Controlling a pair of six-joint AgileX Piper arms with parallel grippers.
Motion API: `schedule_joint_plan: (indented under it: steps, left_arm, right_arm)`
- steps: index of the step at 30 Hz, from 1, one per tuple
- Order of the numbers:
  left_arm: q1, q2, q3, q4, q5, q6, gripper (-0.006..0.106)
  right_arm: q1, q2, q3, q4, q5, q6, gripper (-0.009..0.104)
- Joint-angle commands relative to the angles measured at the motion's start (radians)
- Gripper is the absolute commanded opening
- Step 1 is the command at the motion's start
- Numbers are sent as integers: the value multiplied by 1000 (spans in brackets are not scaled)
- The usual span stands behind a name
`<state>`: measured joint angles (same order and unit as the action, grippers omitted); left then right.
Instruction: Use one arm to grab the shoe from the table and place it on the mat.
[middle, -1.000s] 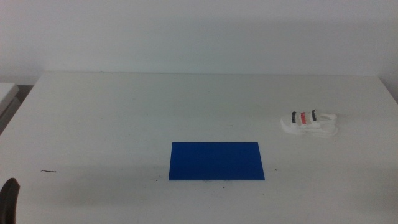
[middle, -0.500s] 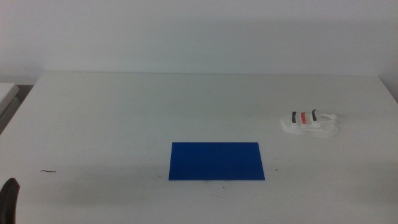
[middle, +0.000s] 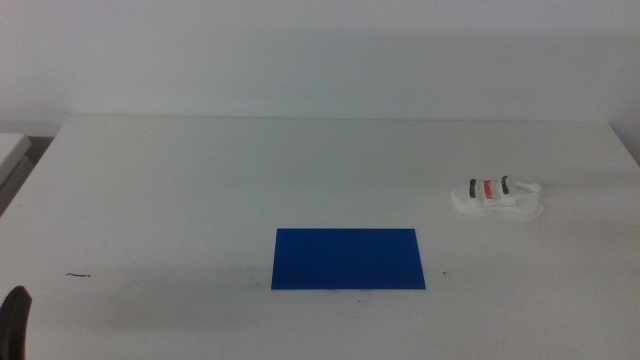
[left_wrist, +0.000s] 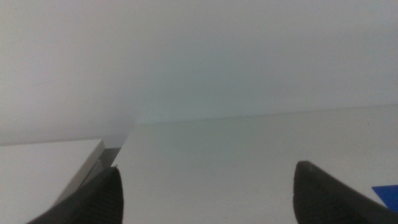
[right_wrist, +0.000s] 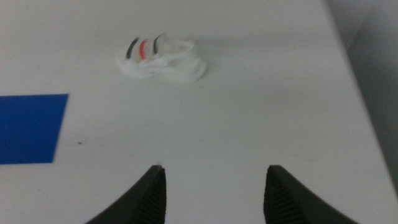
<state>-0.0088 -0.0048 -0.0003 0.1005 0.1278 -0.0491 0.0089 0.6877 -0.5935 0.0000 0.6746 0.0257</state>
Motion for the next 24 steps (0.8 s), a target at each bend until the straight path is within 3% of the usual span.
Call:
schedule_joint_plan:
  steps: [1,4,6,9,12,14,20,24]
  left_arm:
    - [0,5,0,-4,-12,-1,94]
    - [0,5,0,-4,-12,-1,94]
    - [0,5,0,-4,-12,-1,94]
    - [0,5,0,-4,-12,-1,94]
    - [0,5,0,-4,-12,-1,94]
    - [0,5,0,-4,-12,-1,94]
    - [0,5,0,-4,-12,-1,94]
    - [0,5,0,-4,-12,-1,94]
  right_arm:
    - [30,176,-161,0,62,18,41]
    - [79,389,-372,-49,206,-174,41]
    - [104,543,-540,-45,341,-429,41]
    - [127,751,-757,22,522,-898,41]
    - [127,914,-933,82,546,-1313,41]
    - [110,1009,-1040,90,546,-1346,41]
    - [109,1245,-1238,93,546,-996,41]
    - [107,1323,-1251,105,546,-989,41]
